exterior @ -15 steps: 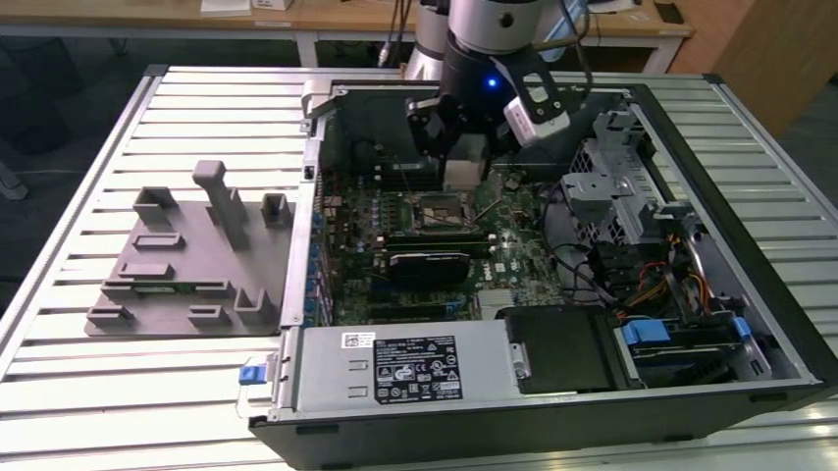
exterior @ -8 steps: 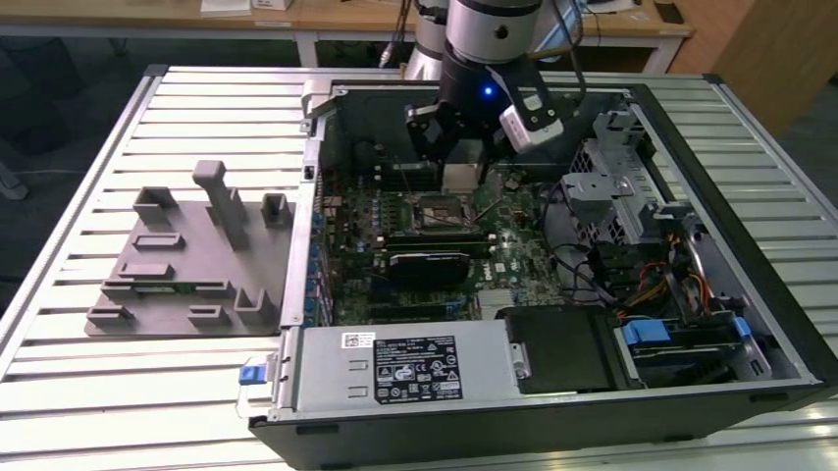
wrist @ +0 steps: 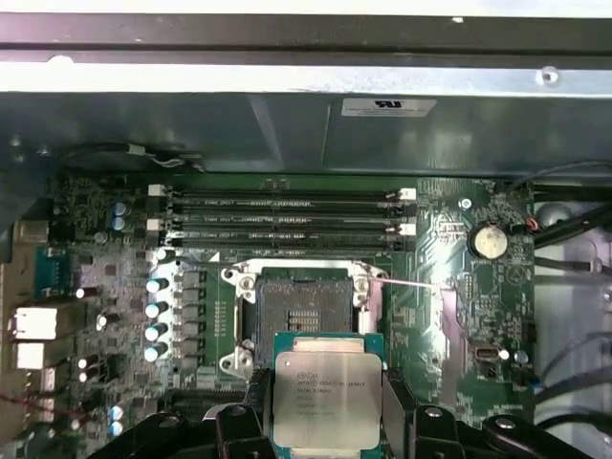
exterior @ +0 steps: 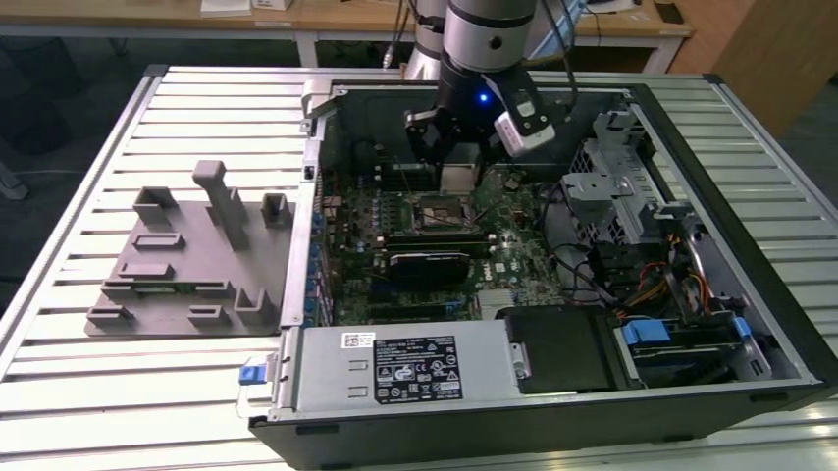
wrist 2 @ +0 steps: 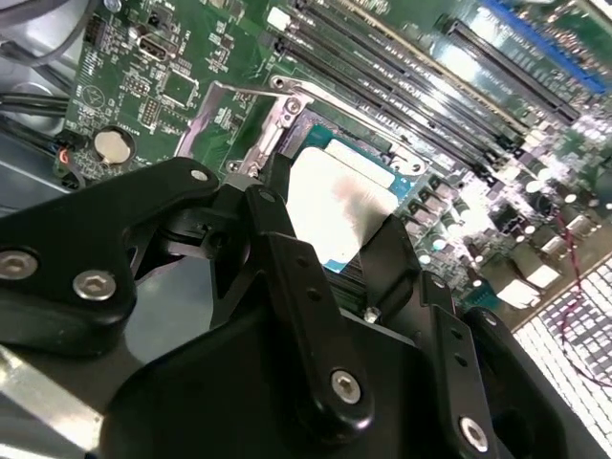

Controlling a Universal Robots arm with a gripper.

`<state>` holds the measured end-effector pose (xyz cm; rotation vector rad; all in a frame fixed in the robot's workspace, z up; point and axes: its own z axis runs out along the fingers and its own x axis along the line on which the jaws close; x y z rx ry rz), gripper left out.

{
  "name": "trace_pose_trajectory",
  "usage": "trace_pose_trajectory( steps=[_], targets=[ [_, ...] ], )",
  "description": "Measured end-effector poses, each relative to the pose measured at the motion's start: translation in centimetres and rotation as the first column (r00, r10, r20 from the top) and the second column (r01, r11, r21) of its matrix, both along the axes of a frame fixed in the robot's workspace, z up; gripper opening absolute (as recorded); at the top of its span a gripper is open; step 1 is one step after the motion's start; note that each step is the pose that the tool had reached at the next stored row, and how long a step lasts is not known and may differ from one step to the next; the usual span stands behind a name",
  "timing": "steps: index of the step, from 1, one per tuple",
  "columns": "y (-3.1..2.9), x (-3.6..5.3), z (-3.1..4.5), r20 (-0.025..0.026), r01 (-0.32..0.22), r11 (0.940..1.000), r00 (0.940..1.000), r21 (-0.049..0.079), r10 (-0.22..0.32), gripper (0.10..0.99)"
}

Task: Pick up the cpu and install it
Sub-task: 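Pick up the cpu and move it towards the insertion slot, then place the cpu into insertion slot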

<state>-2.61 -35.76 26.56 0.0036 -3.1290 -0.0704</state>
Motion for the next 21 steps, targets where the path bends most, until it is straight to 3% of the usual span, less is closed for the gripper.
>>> trace_pose_trajectory(
  steps=[11, 21],
  targets=[
    [0.39, -0.54, -1.94, 0.0021, -0.001, 1.0000, 1.0000, 0.000, 0.001, 0.541],
    [0.39, -0.54, -2.04, 0.0021, -0.001, 1.0000, 1.0000, 0.000, 0.001, 0.541]
  ],
)
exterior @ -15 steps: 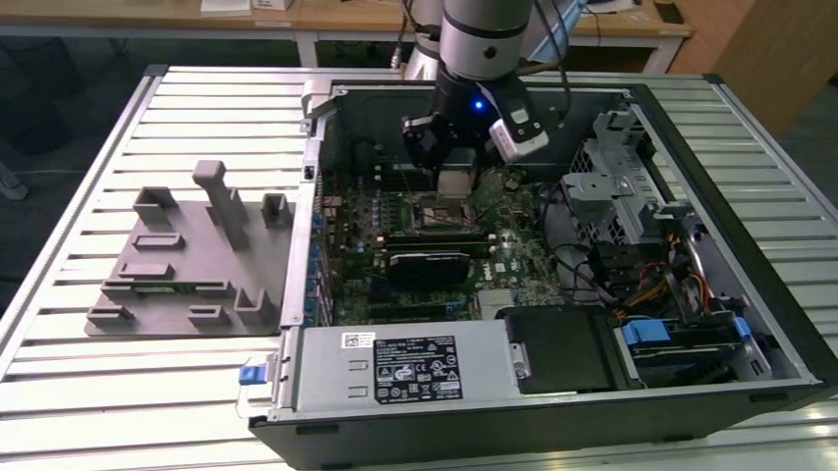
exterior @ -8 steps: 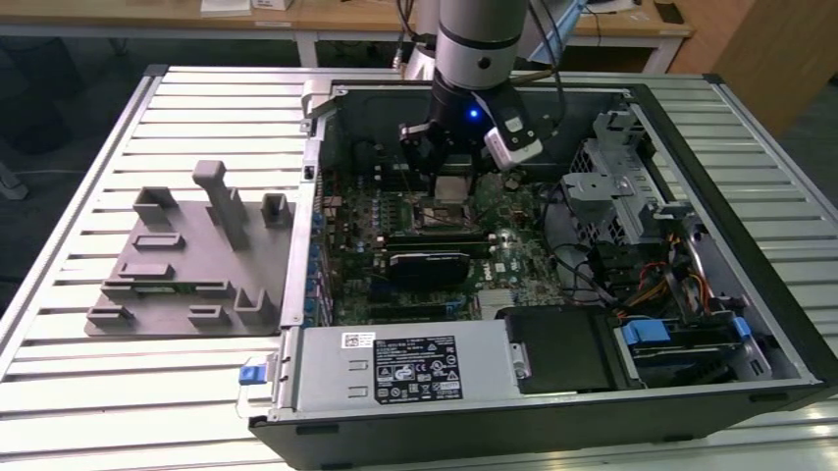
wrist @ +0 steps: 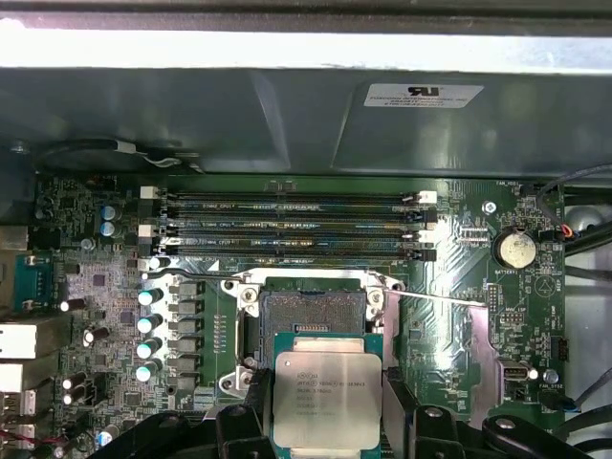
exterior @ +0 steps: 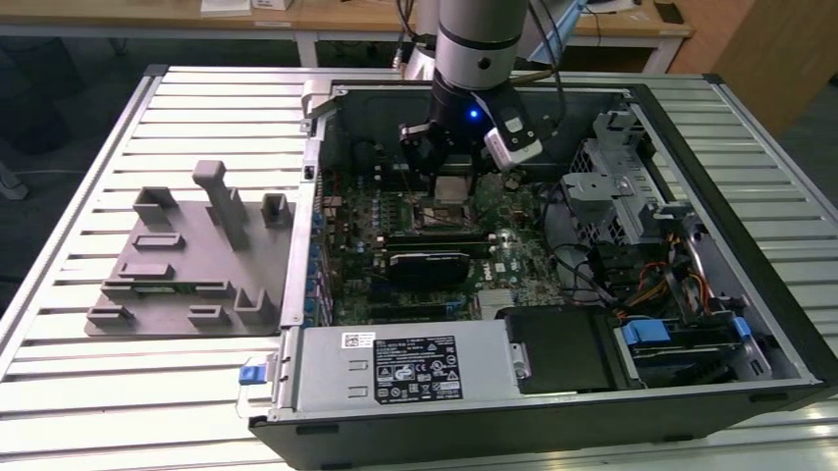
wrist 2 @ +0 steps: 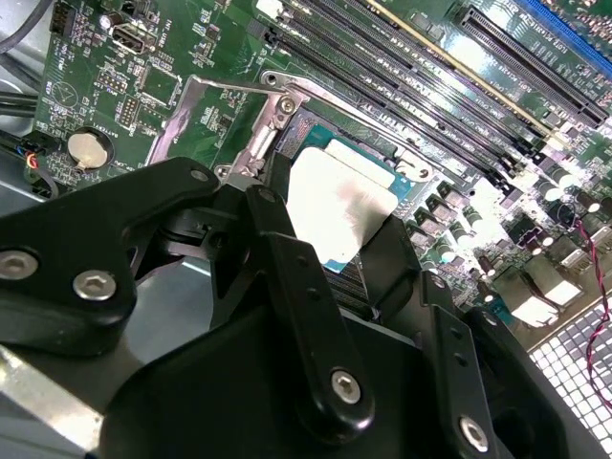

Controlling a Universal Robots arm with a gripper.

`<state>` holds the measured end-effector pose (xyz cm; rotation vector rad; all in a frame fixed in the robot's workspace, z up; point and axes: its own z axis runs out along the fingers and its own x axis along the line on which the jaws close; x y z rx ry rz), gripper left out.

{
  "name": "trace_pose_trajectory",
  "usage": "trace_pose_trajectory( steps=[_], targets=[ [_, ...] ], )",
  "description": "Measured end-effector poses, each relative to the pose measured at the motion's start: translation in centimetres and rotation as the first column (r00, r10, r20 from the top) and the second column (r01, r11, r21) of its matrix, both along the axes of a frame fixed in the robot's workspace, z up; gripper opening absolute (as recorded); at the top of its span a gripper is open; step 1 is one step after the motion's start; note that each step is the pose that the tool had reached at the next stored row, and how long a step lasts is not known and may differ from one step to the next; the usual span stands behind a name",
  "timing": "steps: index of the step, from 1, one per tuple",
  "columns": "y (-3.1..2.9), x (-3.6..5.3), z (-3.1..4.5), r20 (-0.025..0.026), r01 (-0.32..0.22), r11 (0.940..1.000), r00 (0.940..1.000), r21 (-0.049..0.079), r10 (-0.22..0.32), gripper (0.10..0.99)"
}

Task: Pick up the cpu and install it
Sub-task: 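Place the cpu into insertion slot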

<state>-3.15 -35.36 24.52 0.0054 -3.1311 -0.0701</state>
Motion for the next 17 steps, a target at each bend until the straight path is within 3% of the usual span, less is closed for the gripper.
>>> trace_pose_trajectory(
  steps=[6, 10, 13, 17],
  targets=[
    [0.00, 0.00, -0.01, 0.0000, 0.001, 1.0000, 1.0000, 0.000, -0.001, 0.541],
    [0.00, 0.00, -0.03, 0.0001, 0.061, 0.9981, 0.9981, 0.000, -0.061, 0.541],
    [0.00, 0.00, -0.05, 0.0000, 0.116, 0.9933, 0.9933, 0.000, -0.116, 0.541],
    [0.00, 0.00, -0.07, -0.0001, 0.187, 0.9824, 0.9824, 0.000, -0.187, 0.541]
  ],
)
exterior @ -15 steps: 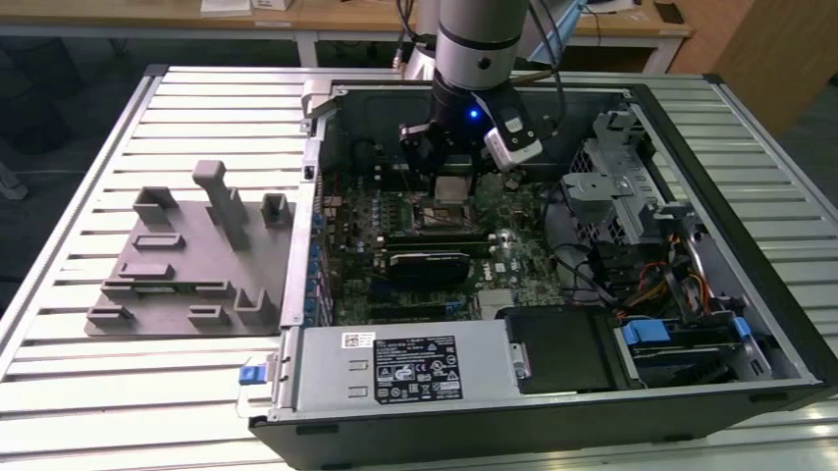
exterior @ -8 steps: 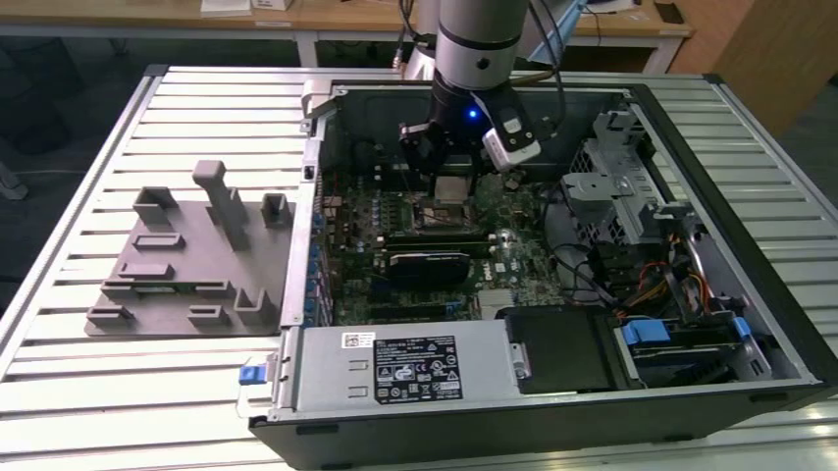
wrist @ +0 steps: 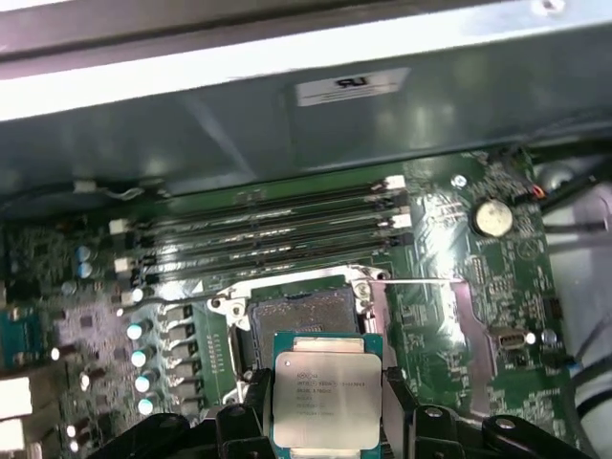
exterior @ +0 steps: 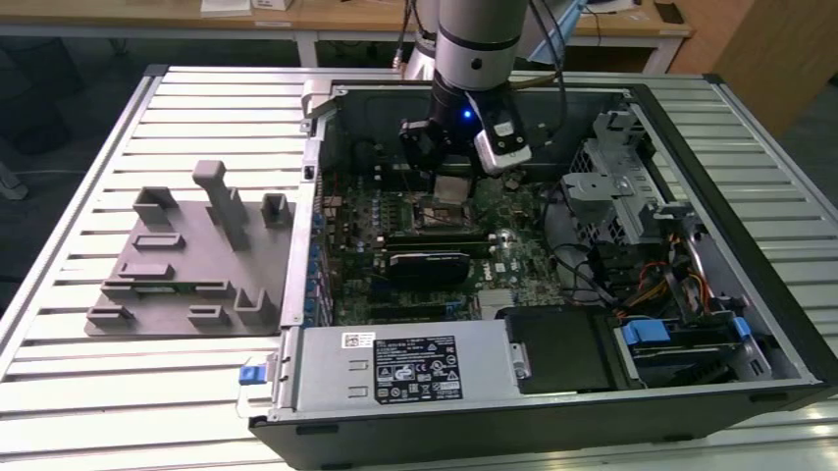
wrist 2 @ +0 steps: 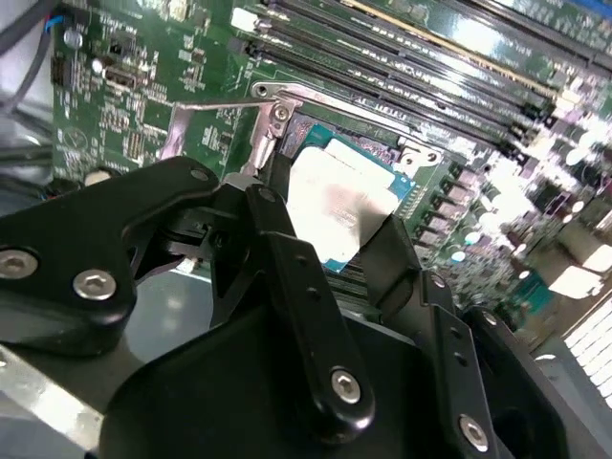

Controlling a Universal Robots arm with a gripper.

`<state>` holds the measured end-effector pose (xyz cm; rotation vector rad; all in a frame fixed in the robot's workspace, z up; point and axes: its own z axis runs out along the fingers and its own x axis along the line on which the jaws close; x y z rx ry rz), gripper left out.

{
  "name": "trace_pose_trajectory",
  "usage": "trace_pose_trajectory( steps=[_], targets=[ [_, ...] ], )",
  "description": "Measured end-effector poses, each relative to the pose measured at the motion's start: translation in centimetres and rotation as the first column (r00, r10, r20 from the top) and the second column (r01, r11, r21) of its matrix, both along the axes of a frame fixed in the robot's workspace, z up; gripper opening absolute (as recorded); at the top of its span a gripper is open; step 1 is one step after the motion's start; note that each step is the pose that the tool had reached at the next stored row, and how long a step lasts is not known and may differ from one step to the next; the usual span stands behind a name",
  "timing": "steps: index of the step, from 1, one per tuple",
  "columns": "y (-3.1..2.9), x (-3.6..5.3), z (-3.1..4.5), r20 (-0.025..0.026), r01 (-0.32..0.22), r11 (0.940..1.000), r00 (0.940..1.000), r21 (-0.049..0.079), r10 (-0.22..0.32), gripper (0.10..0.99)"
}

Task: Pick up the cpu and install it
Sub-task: 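Place the cpu into insertion slot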

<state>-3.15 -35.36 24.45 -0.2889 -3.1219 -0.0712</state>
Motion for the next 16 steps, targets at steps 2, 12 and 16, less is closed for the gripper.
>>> trace_pose_trajectory(
  steps=[2, 12, 16],
  targets=[
    [0.00, 0.00, -0.01, 0.0000, 0.037, 0.9993, 0.9993, 0.000, -0.037, 0.541],
    [0.00, 0.00, -0.07, 0.0001, 0.215, 0.9767, 0.9767, 0.000, -0.215, 0.541],
    [0.00, 0.00, -0.10, 0.0000, 0.283, 0.9590, 0.9590, 0.000, -0.283, 0.541]
  ],
)
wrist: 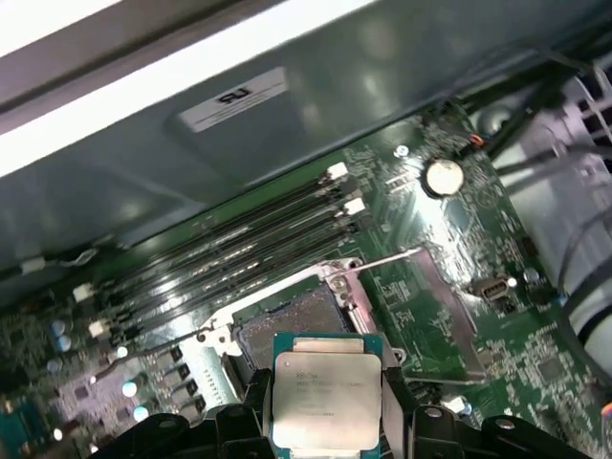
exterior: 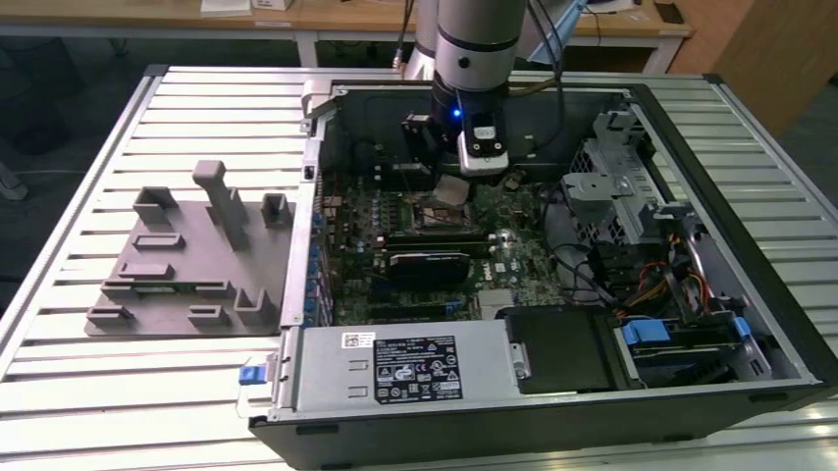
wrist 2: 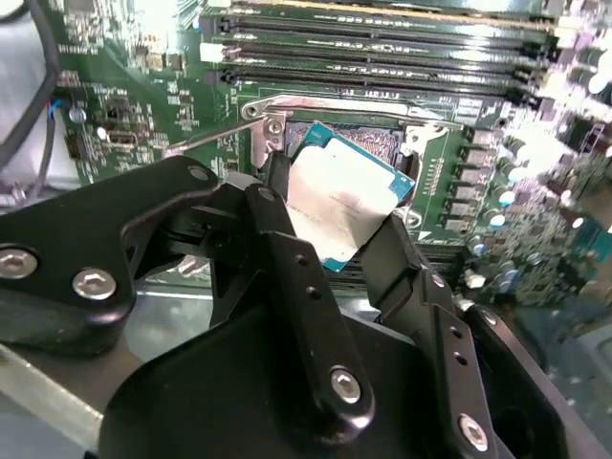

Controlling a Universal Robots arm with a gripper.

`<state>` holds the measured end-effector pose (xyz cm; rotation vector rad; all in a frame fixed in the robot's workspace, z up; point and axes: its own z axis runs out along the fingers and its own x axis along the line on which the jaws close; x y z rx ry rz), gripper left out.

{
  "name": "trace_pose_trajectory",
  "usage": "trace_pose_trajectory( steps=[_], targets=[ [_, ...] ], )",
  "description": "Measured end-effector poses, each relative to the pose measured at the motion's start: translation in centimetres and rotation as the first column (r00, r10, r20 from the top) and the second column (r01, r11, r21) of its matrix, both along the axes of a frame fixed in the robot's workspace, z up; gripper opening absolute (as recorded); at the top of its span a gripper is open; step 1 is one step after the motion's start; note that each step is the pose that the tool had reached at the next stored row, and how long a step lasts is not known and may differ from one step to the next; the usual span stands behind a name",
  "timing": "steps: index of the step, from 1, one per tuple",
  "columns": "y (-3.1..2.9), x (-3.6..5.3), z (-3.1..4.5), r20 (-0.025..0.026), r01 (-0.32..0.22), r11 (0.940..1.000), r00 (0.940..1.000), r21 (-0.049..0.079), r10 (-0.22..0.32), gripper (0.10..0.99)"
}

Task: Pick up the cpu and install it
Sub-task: 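Place the cpu into insertion slot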

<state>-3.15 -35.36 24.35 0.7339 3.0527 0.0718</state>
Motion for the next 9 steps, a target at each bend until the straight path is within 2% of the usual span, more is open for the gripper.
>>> trace_pose_trajectory(
  steps=[5, 9],
  targets=[
    [0.00, 0.00, -0.02, 0.0000, 0.087, 0.9962, 0.9962, 0.000, -0.087, 0.541],
    [0.00, 0.00, -0.04, 0.0000, 0.154, 0.9880, 0.9880, 0.000, -0.154, 0.541]
  ],
)
